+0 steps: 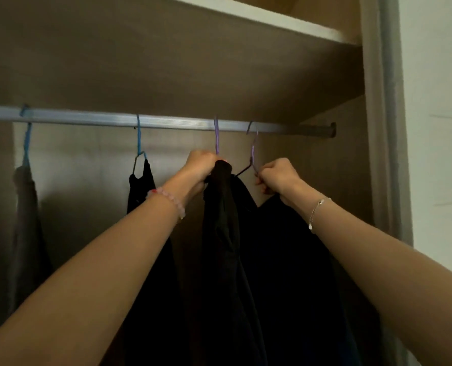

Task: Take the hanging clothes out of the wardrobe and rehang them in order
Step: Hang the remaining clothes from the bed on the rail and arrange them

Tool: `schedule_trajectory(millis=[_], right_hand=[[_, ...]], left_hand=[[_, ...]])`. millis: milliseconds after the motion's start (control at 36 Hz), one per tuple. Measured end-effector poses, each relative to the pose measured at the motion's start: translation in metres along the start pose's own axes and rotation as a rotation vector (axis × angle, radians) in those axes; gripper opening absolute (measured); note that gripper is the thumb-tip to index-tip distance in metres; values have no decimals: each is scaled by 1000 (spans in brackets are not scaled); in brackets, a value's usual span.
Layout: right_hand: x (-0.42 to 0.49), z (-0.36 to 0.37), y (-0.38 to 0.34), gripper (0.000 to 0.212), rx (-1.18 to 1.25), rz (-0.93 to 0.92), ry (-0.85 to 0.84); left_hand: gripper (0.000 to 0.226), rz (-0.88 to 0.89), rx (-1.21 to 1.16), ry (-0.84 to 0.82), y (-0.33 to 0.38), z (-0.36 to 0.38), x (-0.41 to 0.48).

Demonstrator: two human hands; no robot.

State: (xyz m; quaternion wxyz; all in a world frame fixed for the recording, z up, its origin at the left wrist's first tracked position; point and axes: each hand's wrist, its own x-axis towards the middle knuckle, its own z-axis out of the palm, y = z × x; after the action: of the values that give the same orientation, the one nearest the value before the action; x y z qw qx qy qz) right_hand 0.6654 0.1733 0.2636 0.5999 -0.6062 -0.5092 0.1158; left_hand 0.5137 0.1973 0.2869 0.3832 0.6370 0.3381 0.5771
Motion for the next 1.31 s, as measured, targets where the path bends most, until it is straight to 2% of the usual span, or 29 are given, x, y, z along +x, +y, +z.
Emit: schedule_trajectory(millis=[83,361,444,611,806,917,1056,1167,1250,1306], right_hand=[[27,-3,-14,16,10,-28,35],[76,-2,-39,18,-23,-100,23],[80,4,-36,13,-74,-93,-10],[85,9,-5,18,-128,-48,-45],[84,-5,8,26,-353,-145,-13],[80,-2,16,29,-465,-233,11],[72,-2,26,35,-462,-254,-11],[60,-8,29,37,-405,-249,-42],[48,-13,27,38,-414,-236,-49],[41,-17,25,35,-410,-226,-57]], left_hand=[[28,-10,84,33,13,1,23],[34,-1,109,164,32,11,64],[30,-38,117,184,24,11,70],[26,-100,172,167,-3,10,68],[28,-89,111,165,-11,7,55],[27,-63,168,173,-7,-1,47],[10,-38,220,82,-8,-9,32],[20,-27,291,-2,-1,-15,14],[6,0,355,-58,5,-20,-1],[6,0,388,-106,7,-26,-11]])
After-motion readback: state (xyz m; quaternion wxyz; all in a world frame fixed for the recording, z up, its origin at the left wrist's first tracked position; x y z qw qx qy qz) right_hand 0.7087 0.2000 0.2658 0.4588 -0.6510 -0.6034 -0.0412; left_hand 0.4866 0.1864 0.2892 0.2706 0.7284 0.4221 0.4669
